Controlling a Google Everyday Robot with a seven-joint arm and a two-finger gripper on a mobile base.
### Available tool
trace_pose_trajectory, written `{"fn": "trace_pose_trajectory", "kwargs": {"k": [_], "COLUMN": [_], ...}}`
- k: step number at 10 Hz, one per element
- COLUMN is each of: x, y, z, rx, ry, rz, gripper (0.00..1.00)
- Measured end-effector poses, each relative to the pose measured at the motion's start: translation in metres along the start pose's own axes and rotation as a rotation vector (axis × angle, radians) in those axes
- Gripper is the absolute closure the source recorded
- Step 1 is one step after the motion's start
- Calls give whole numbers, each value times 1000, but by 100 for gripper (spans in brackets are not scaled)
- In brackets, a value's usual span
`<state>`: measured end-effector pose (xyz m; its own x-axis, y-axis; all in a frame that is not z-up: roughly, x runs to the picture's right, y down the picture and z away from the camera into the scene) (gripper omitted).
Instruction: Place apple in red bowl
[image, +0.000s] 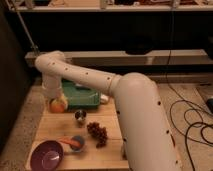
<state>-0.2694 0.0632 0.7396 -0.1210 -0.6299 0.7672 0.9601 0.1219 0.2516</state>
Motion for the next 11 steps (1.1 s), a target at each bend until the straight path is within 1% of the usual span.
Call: {"fn": "trace_pose_trajectory", "kwargs": {"k": [1,6,7,9,10,11], "x": [6,6,7,0,-5,-16], "y": [4,4,9,30,46,71], "z": [-14,-14,-18,-33,-41,-57], "rx": [7,5,14,23,19,9], "ry": [7,9,29,79,103,133], "rz": [19,20,56,141,183,243], "gripper": [100,100,100,100,100,100]}}
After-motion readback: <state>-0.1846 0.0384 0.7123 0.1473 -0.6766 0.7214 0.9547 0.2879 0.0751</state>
